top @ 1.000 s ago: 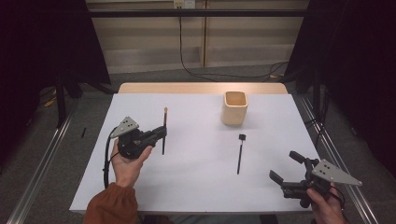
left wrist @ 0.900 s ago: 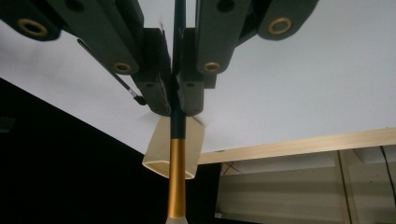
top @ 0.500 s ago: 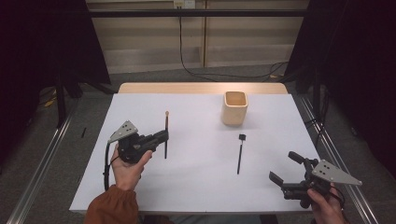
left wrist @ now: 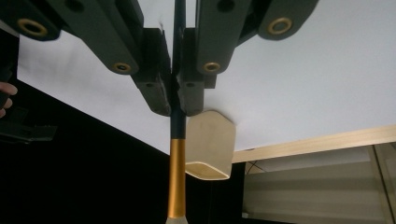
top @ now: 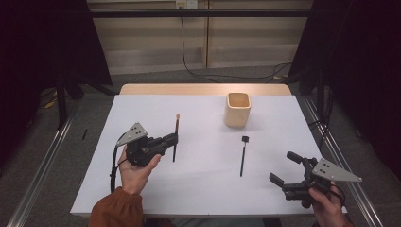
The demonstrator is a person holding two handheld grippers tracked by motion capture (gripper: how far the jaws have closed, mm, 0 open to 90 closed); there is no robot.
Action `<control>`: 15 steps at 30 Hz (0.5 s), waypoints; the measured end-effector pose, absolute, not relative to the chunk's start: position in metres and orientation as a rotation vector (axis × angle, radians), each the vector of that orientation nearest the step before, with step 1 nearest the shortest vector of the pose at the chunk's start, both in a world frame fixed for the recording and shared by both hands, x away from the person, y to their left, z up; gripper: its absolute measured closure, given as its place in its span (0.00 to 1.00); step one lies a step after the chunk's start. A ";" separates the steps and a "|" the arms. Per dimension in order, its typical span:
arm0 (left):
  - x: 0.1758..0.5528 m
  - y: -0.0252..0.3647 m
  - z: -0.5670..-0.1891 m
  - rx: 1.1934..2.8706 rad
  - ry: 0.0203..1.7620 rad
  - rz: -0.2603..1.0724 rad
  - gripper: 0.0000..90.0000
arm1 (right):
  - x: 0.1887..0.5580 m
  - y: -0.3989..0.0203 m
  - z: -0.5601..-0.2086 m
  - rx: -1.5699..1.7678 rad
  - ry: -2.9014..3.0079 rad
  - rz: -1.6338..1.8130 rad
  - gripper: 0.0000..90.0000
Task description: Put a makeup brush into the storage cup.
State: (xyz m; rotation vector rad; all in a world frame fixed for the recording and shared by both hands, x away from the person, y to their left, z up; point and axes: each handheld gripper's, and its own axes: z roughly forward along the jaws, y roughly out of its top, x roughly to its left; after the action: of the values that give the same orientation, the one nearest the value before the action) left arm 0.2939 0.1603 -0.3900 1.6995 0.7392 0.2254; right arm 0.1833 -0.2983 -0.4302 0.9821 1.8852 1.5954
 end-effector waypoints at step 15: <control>0.293 0.144 -0.388 1.698 0.696 0.179 0.93 | 0.201 -0.278 -0.415 0.912 1.920 1.679 0.05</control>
State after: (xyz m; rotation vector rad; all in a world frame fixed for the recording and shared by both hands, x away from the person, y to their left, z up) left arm 0.2929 0.1441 -0.3880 1.6977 0.6964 0.1792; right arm 0.2007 -0.2775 -0.4154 0.9121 1.9198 1.6793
